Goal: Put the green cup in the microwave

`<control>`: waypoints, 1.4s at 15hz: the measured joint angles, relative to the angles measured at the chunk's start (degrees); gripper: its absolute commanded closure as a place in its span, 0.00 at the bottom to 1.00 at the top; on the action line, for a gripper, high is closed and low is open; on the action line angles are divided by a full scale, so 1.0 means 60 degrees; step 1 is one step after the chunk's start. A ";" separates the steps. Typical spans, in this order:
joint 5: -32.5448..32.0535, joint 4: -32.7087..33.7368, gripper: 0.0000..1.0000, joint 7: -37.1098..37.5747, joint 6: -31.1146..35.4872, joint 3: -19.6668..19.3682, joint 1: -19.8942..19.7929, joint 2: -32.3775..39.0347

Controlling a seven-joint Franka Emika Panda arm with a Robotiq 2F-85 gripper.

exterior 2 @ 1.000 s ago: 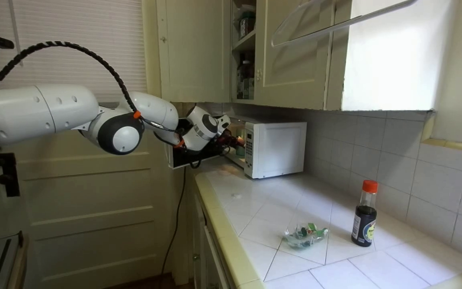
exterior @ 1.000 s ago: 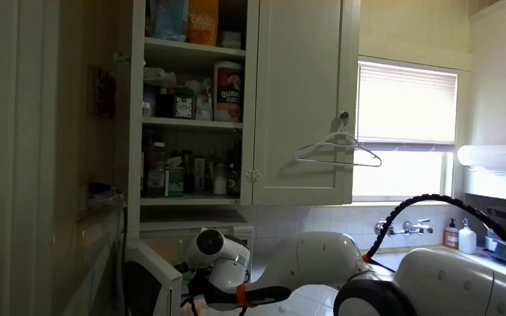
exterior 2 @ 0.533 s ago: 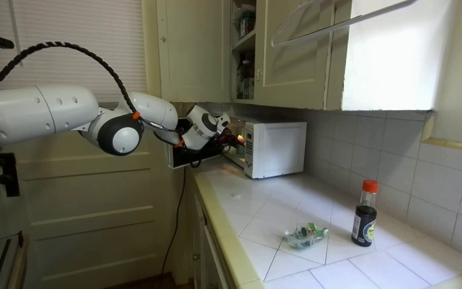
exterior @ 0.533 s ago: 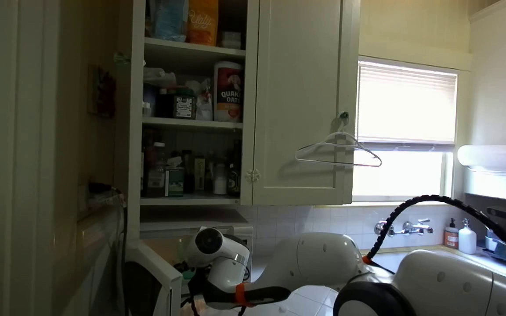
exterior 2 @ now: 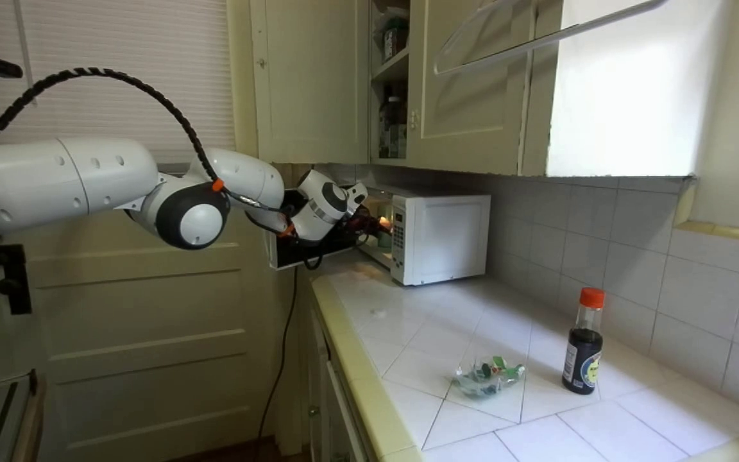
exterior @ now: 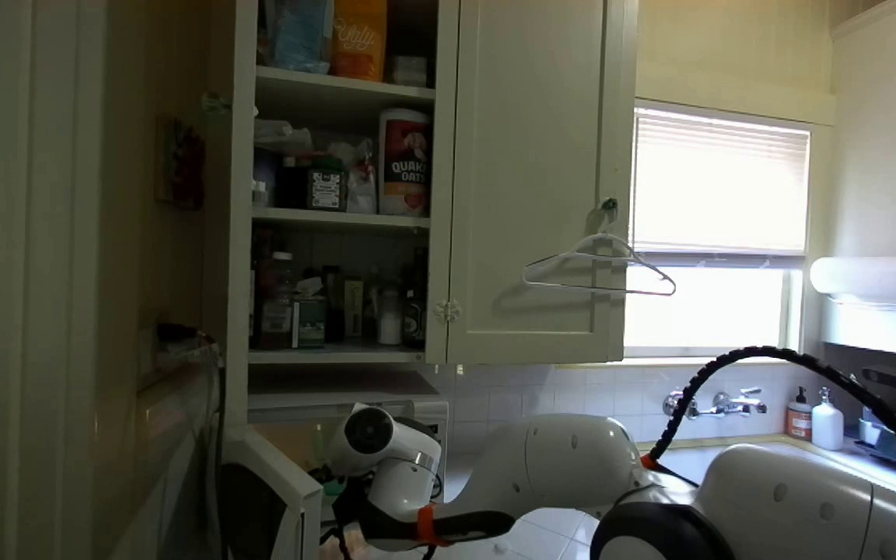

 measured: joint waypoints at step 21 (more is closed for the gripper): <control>-0.0078 0.0116 0.00 0.0509 0.1106 -0.0114 0.0056 0.0321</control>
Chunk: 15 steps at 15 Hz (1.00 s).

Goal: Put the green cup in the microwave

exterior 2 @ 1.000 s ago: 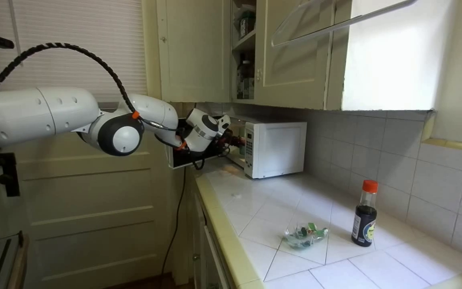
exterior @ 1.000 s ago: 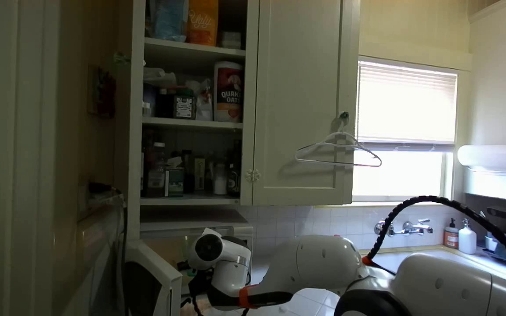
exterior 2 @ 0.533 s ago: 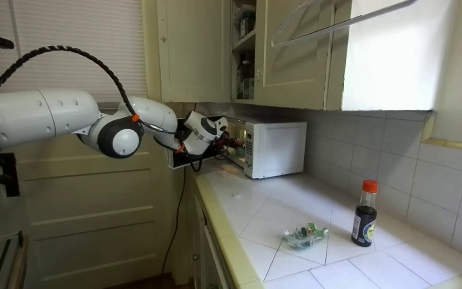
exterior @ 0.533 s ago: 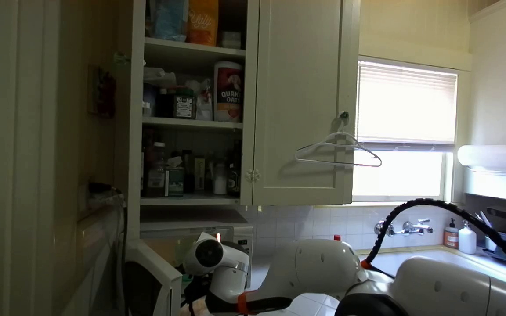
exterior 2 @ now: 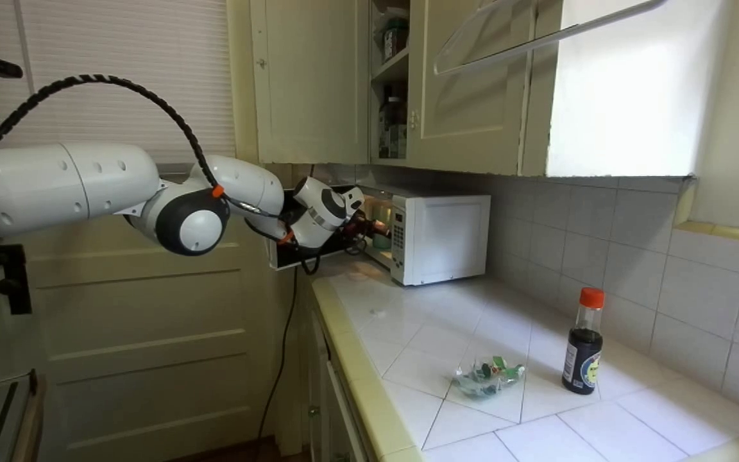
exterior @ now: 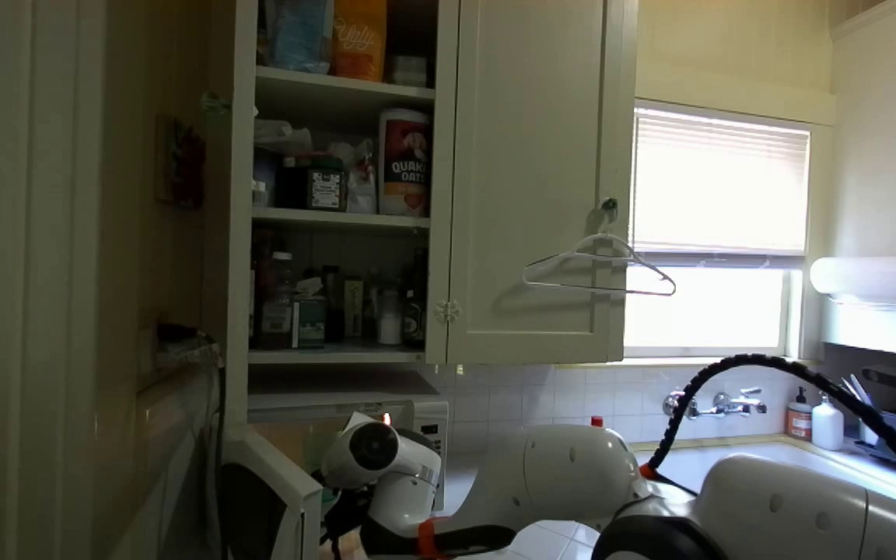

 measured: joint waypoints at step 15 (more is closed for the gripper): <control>0.0028 0.0018 0.00 0.0158 -0.1686 0.0516 0.0434 -0.0091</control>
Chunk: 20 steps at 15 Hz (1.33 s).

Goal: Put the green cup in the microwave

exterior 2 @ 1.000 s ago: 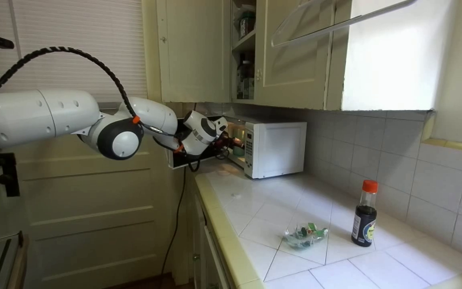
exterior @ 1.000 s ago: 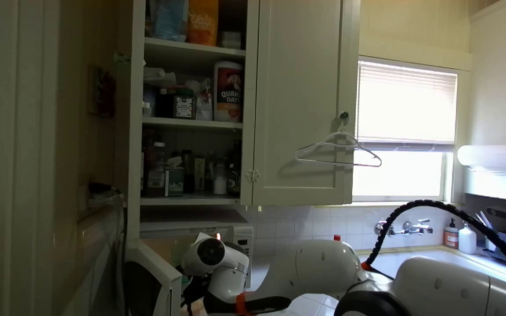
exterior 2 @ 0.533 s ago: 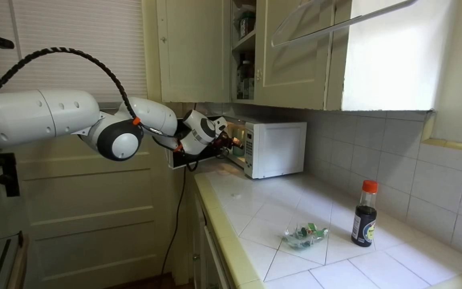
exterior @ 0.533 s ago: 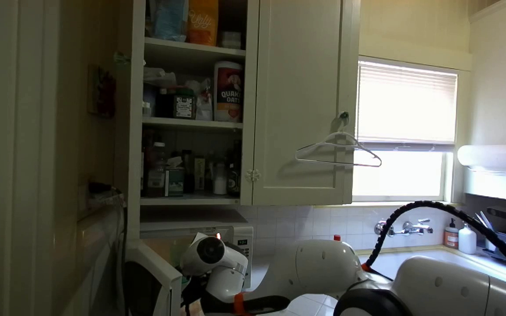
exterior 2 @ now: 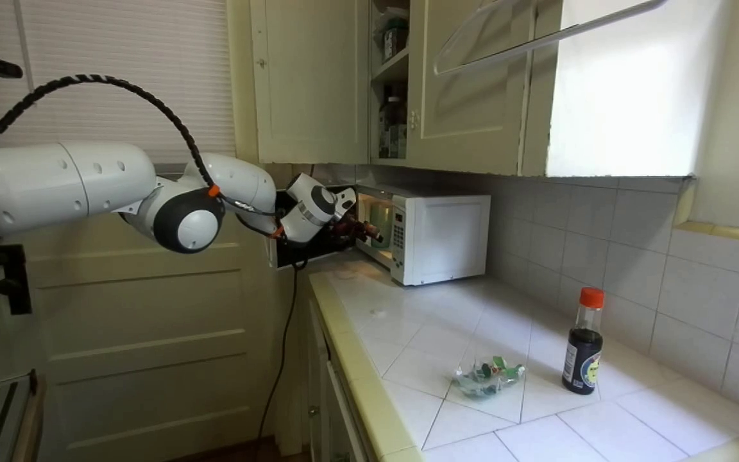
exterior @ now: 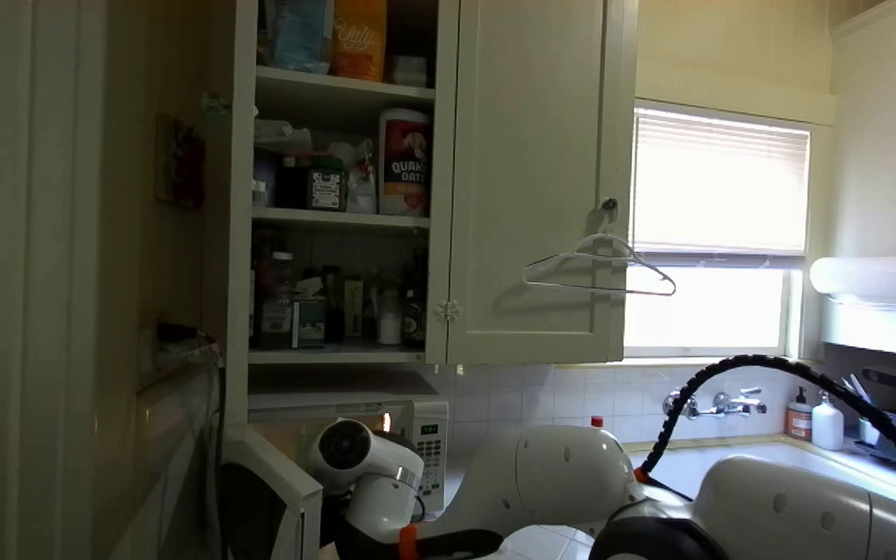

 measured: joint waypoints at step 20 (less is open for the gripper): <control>-0.0437 -0.2639 0.00 -0.0212 -0.2031 -0.0225 0.0347 -0.1886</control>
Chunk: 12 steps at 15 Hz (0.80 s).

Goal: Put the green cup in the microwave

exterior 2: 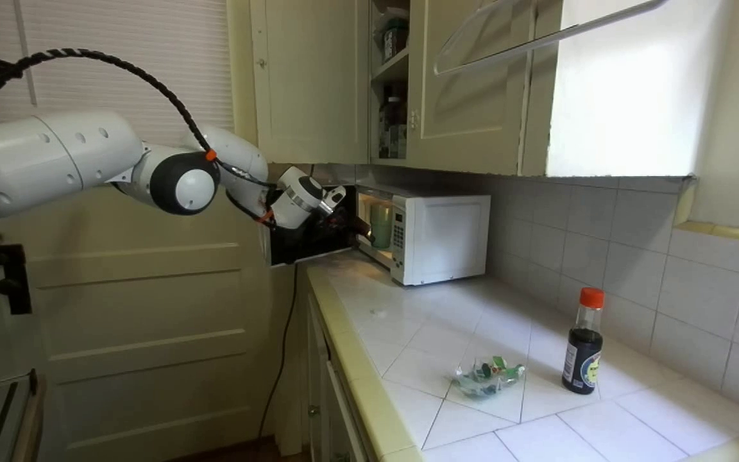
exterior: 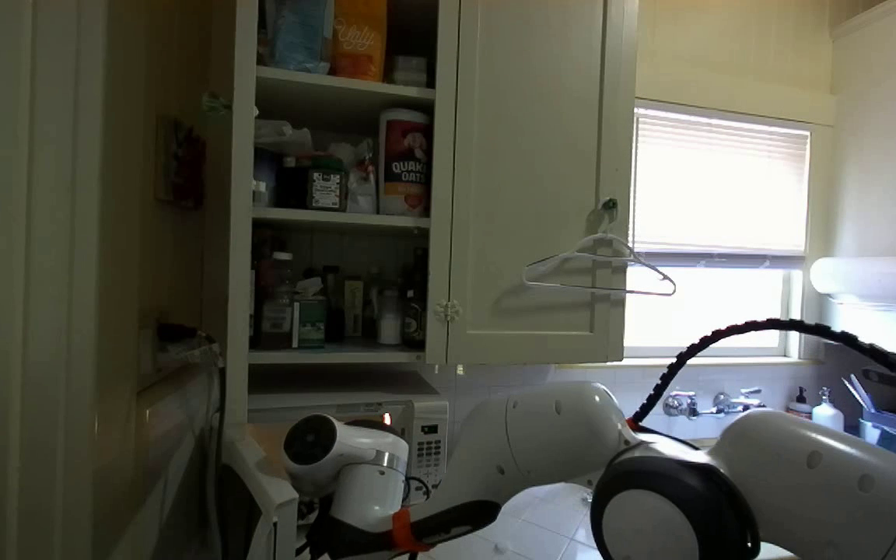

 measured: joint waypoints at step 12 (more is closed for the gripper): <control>-0.0270 -0.4627 0.00 0.3553 -0.1882 -0.0346 0.0100 -0.2888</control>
